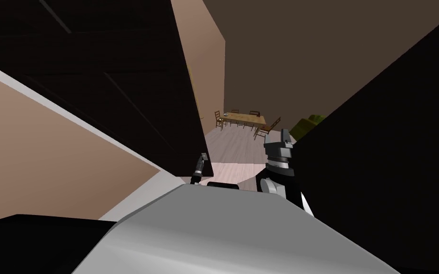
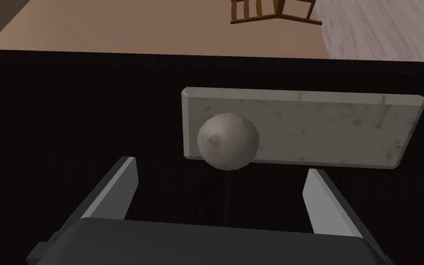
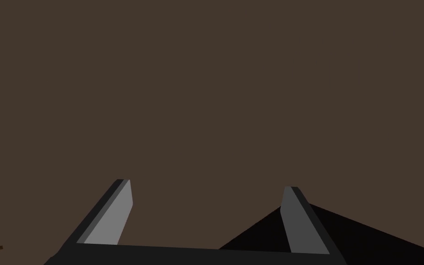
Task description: Push the door open
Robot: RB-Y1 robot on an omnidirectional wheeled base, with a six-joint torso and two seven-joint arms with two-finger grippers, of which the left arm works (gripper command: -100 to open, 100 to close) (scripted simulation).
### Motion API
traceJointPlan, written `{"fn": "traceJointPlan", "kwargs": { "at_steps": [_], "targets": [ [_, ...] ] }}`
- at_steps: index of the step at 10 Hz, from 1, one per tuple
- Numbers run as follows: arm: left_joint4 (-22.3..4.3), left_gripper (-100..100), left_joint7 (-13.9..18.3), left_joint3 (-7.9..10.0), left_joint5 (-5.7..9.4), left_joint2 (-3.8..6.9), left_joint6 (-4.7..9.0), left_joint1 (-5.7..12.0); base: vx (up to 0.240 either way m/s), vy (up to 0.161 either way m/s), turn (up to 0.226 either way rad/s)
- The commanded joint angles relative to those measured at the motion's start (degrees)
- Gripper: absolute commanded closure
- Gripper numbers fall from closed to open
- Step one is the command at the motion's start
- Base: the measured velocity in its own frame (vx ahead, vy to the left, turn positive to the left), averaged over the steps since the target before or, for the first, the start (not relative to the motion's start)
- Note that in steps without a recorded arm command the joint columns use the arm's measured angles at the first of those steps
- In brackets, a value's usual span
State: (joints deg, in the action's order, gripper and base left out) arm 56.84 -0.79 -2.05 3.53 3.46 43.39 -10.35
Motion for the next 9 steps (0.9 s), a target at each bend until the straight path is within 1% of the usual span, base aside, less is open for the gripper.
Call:
{"fn": "traceJointPlan", "kwargs": {
  "at_steps": [1,2,3,8,9],
  "targets": [
    [-0.5,-100,-0.1,0.25,0.09,-0.35,0.49,0.24,0.270,0.006,-0.027],
    [-0.3,-100,-0.1,0.15,0.05,-0.20,0.28,0.15,0.118,0.008,0.002],
    [-0.3,100,-0.1,0.15,0.05,-0.20,0.28,0.15,-0.021,-0.005,0.009],
    [-0.3,100,-0.1,0.15,0.05,-0.20,0.28,0.15,-0.023,-0.001,-0.003],
    [-0.6,100,-0.3,0.80,0.35,0.17,0.03,0.15,0.100,-0.014,0.025]
  ]
}}
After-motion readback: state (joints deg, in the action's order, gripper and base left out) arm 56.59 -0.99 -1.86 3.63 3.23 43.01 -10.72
